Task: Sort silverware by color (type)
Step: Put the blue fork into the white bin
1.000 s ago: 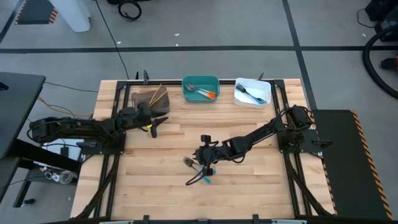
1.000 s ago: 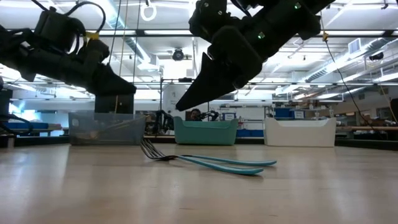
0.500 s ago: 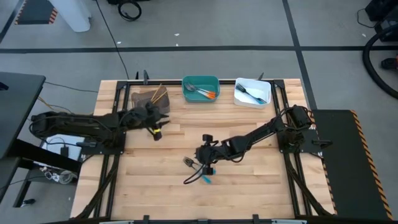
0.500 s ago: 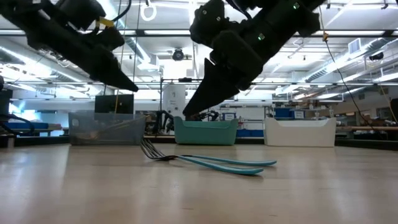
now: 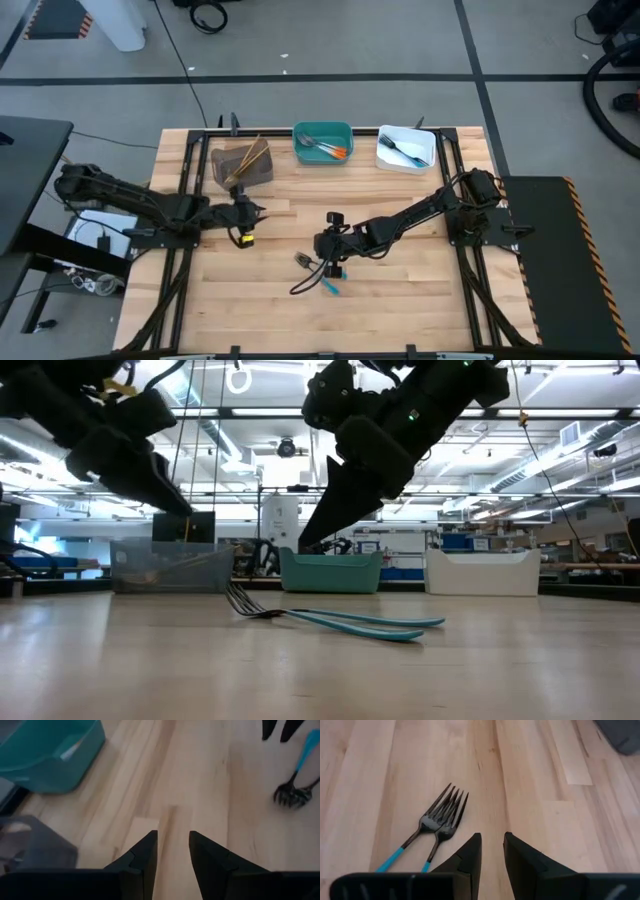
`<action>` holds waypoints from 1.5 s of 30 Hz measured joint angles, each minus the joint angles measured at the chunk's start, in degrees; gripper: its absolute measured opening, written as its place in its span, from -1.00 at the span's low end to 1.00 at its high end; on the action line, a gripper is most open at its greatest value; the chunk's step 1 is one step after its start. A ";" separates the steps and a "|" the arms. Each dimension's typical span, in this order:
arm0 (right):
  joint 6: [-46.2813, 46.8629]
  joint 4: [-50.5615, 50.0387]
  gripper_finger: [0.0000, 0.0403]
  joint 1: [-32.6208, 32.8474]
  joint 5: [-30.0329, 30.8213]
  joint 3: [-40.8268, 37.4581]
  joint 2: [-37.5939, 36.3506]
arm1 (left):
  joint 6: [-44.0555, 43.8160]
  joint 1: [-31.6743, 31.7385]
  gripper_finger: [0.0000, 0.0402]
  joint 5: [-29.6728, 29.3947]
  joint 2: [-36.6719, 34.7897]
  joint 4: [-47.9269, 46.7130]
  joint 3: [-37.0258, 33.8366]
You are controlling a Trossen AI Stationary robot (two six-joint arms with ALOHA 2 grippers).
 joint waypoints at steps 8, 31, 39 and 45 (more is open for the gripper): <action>-0.39 0.13 -0.34 -0.44 -2.35 -0.02 0.00 | -7.35 -3.80 -0.40 -0.11 0.00 -7.57 1.37; 0.57 11.77 -0.17 -0.73 -1.56 -6.09 0.11 | -19.55 -16.07 -0.40 -4.86 0.17 -12.56 6.67; 0.58 16.01 -0.17 -0.83 -1.58 -7.87 0.05 | -20.54 -18.04 -0.40 -6.91 3.01 -10.47 6.67; -0.37 15.57 -0.17 -0.84 -1.07 -8.95 0.09 | -20.50 -18.17 -0.40 -7.49 8.27 -11.82 6.67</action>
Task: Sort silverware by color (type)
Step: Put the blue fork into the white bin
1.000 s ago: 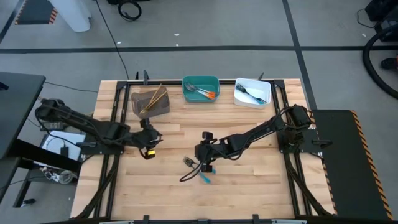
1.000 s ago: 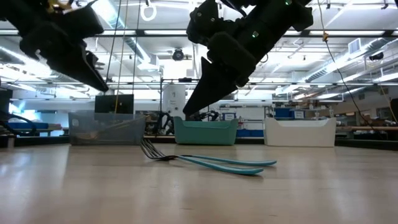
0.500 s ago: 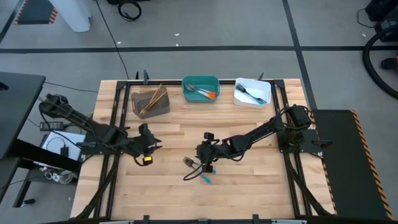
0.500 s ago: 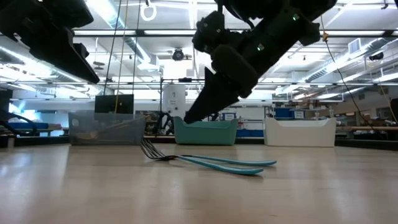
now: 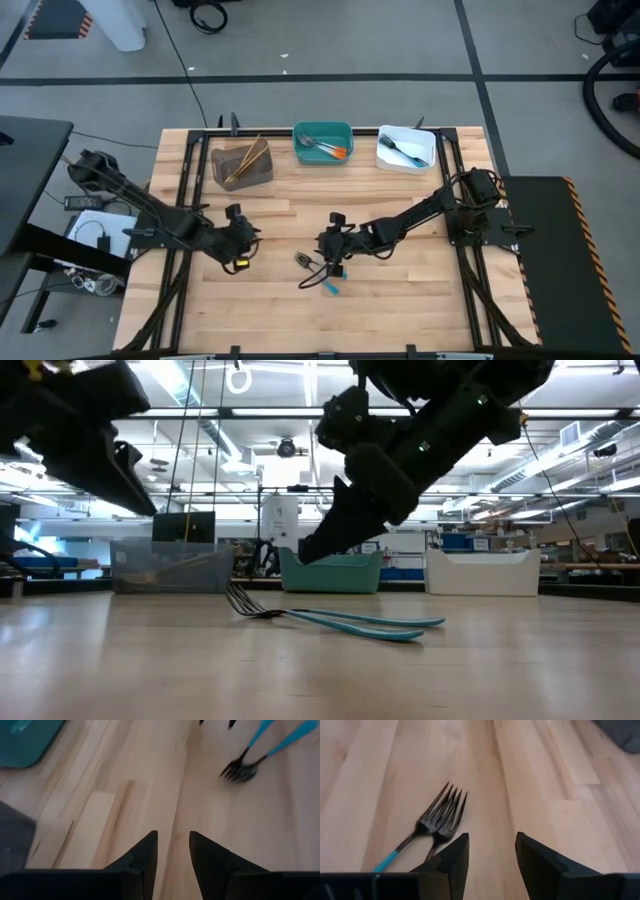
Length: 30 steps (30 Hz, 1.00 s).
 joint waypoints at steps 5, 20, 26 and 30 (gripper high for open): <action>-2.04 4.96 -0.17 -0.58 -5.67 -2.68 -0.02 | 0.21 0.04 -0.40 -0.07 3.04 -1.75 -0.02; -5.01 17.73 -0.17 -1.05 -2.61 -8.39 -0.02 | 1.48 0.13 -0.40 -1.90 4.06 10.50 -5.60; -3.20 18.52 -0.17 1.16 0.23 -5.88 2.87 | 1.53 0.13 -0.40 -2.03 4.71 11.88 -5.55; -2.70 16.51 -0.17 2.08 3.05 -3.30 4.63 | 1.62 -0.95 -0.40 -2.03 6.77 13.54 -5.46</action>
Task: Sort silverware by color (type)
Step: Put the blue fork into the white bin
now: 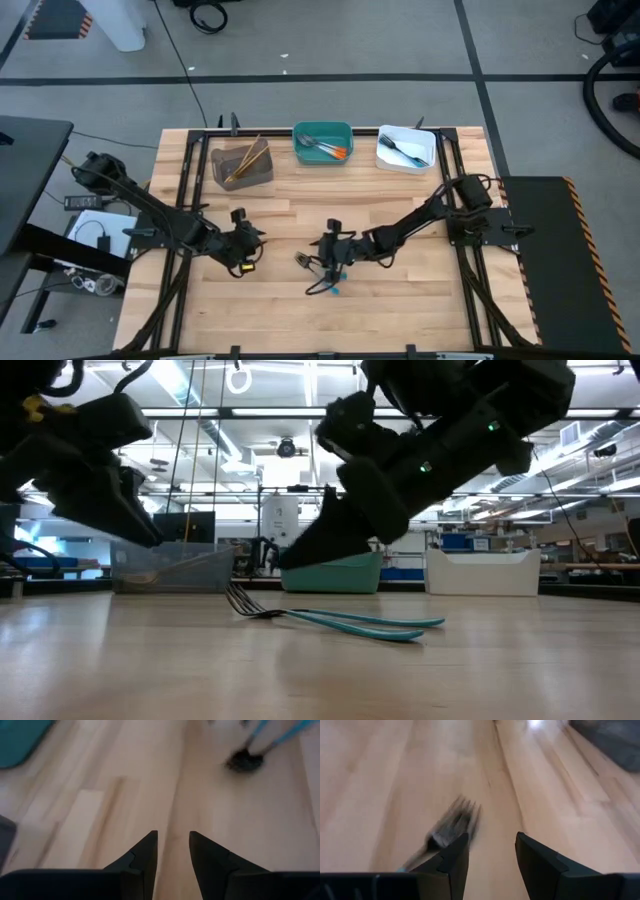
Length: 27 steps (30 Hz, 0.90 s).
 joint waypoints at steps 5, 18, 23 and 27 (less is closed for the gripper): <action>3.31 -6.62 -0.17 0.56 1.97 1.95 0.07 | -0.16 -2.30 -0.40 -0.04 4.50 1.97 -0.07; 3.26 -7.71 -0.17 1.85 -1.22 1.84 0.07 | -0.54 -3.01 -0.40 0.09 9.05 5.61 0.02; 2.01 -7.64 -0.17 1.83 -3.59 1.84 0.07 | -0.67 -2.98 -0.40 0.16 9.05 5.54 0.02; 2.51 -8.79 -0.18 2.65 -3.72 3.37 0.07 | -1.98 -2.99 -0.40 1.03 9.05 5.39 0.02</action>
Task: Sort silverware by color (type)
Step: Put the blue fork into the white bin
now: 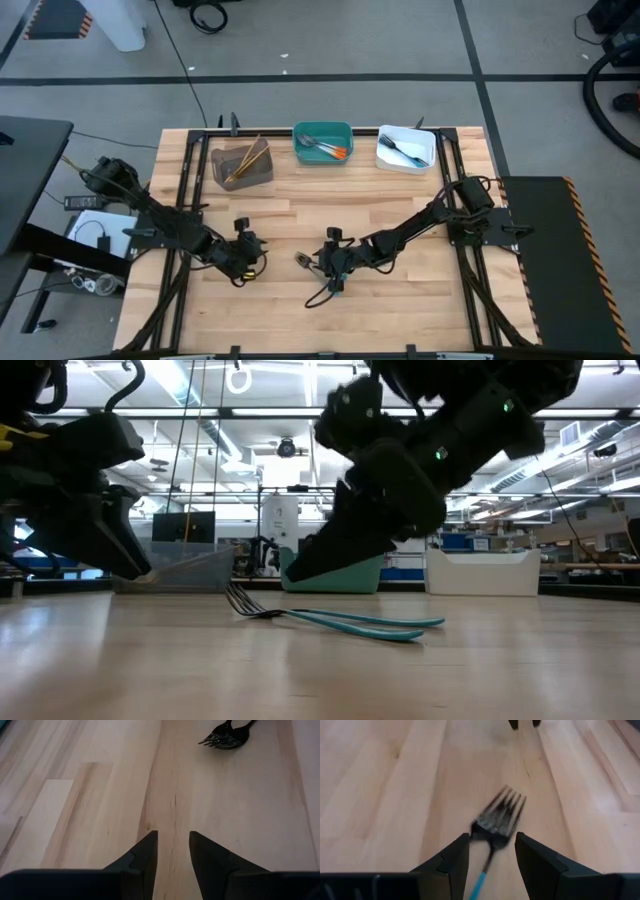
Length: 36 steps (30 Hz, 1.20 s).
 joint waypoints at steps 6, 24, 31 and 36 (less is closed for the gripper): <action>0.69 -3.86 -0.18 1.87 3.90 2.85 0.00 | -0.05 -0.09 -0.40 0.24 0.00 -0.78 0.00; 9.22 -7.06 -0.18 4.15 7.38 3.13 -0.04 | 2.12 0.39 -0.40 0.22 0.00 -1.07 0.00; 8.47 -3.46 -0.18 3.12 5.01 3.07 4.05 | 1.85 0.31 -0.40 0.24 0.00 -1.09 0.00; 8.87 -2.20 -0.18 3.19 4.30 3.22 5.38 | 1.50 0.31 -0.40 0.73 0.00 -1.11 0.00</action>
